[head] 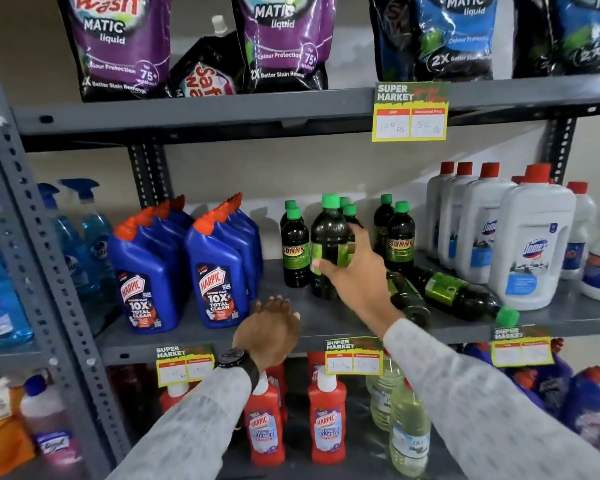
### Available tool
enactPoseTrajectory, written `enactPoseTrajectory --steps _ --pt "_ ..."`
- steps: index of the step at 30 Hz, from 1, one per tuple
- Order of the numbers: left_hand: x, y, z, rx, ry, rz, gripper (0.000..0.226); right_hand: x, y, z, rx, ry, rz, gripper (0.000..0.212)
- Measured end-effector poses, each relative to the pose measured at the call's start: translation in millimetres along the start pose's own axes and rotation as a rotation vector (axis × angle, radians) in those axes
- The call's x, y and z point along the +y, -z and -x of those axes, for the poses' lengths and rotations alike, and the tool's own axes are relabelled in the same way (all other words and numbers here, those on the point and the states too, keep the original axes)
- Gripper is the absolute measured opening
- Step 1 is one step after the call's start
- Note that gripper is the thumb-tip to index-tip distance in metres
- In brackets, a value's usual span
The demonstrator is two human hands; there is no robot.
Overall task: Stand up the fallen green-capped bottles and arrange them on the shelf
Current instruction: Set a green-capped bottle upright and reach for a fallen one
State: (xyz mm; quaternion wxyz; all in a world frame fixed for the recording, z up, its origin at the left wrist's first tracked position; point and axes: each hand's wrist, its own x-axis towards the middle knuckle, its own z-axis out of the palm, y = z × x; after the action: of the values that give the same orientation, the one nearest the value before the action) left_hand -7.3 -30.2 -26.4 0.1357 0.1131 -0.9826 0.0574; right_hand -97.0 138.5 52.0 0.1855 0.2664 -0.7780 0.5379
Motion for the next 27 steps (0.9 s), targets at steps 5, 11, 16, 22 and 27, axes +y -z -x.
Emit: enactPoseTrajectory --steps 5,11,16,22,27 --pt "1.4 2.2 0.0 -0.029 -0.023 -0.07 0.058 27.4 -20.2 23.3 0.029 0.029 0.014 0.088" --pt "2.4 1.1 0.6 0.014 0.02 -0.032 0.058 38.4 -25.0 27.0 0.005 0.077 0.084 0.092" --pt "1.6 -0.9 0.7 0.019 0.042 0.07 0.057 41.1 -22.2 26.5 -0.134 0.016 -0.121 0.096" --pt "-0.1 -4.0 -2.1 -0.003 0.028 0.065 0.06 54.1 -16.0 11.0 -0.396 -0.127 -0.413 0.082" --pt "1.1 -4.7 -3.2 0.022 0.071 0.123 0.059 55.5 -19.1 13.2 -0.319 -0.119 -0.271 0.073"
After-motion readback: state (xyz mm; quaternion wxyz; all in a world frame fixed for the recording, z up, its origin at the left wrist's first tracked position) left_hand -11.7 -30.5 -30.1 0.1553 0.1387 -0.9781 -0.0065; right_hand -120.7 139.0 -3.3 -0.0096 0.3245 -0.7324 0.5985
